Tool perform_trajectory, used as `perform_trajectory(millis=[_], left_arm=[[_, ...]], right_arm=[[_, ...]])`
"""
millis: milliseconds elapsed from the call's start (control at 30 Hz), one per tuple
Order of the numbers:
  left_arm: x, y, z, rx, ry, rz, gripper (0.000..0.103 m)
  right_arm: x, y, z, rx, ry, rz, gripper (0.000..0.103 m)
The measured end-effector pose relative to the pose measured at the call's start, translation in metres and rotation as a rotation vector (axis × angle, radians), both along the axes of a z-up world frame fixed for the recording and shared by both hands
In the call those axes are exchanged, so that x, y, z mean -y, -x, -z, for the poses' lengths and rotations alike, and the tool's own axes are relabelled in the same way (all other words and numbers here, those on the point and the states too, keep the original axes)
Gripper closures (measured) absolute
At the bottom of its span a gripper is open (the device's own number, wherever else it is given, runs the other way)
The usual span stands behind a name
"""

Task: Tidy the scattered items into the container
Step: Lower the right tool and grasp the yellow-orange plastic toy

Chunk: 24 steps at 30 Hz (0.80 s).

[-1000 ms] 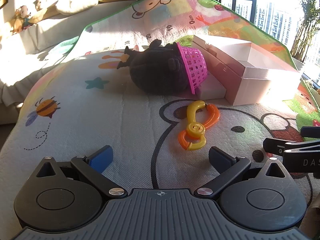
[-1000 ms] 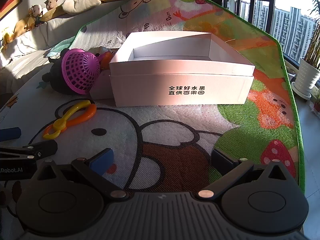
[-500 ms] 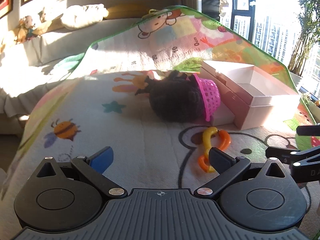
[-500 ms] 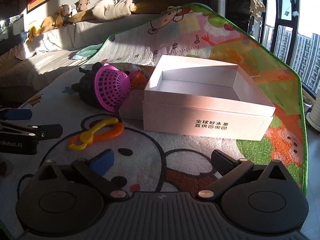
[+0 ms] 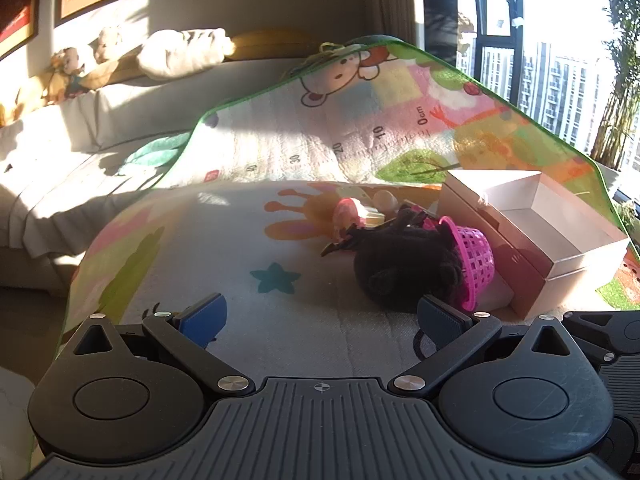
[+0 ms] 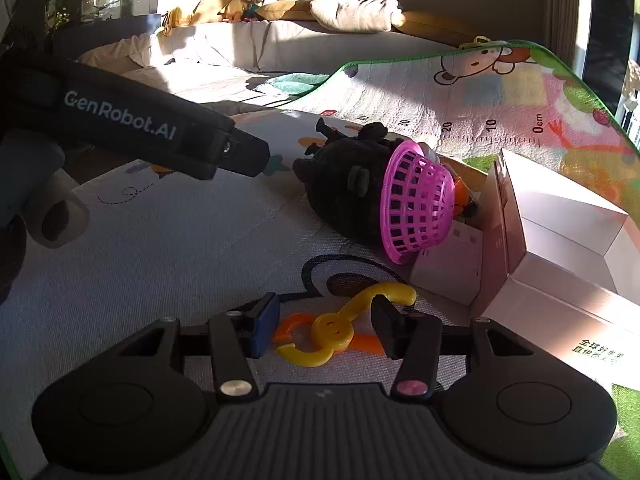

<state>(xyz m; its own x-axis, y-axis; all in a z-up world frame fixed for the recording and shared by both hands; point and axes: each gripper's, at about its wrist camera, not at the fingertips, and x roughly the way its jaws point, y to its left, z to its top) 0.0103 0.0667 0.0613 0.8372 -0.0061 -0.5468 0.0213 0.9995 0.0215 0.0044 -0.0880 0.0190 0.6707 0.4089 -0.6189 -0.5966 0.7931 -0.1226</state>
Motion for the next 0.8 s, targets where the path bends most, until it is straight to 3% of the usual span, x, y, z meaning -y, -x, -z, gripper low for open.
perform_trajectory(millis=[100, 233, 333, 367, 467, 600, 700, 800], left_arm=[[0.021, -0.006, 0.004, -0.015, -0.053, 0.067, 0.000], [0.055, -0.025, 0.021, -0.045, -0.151, 0.157, 0.000], [0.073, -0.044, 0.035, -0.054, -0.222, 0.162, 0.000], [0.074, -0.050, 0.037, -0.047, -0.245, 0.150, 0.000], [0.057, -0.060, 0.032, -0.010, -0.320, 0.051, 0.000], [0.021, -0.066, 0.029, -0.024, -0.408, -0.116, 0.000], [-0.005, -0.061, 0.026, -0.038, -0.369, -0.167, 0.000], [-0.017, -0.043, 0.016, -0.001, -0.204, -0.068, 0.000]], right_arm=[[0.027, 0.008, -0.003, 0.005, 0.047, 0.056, 0.054], [0.077, 0.017, -0.001, -0.011, 0.021, 0.188, 0.054], [0.106, 0.023, 0.003, -0.022, -0.033, 0.270, 0.050], [0.114, 0.025, 0.006, -0.023, -0.061, 0.292, 0.046], [0.119, 0.026, 0.005, -0.014, -0.091, 0.302, 0.046], [0.101, 0.017, 0.000, 0.024, -0.059, 0.190, 0.043], [0.079, 0.002, -0.007, 0.039, -0.047, 0.106, 0.037], [0.061, -0.015, -0.008, 0.014, -0.038, 0.043, 0.034]])
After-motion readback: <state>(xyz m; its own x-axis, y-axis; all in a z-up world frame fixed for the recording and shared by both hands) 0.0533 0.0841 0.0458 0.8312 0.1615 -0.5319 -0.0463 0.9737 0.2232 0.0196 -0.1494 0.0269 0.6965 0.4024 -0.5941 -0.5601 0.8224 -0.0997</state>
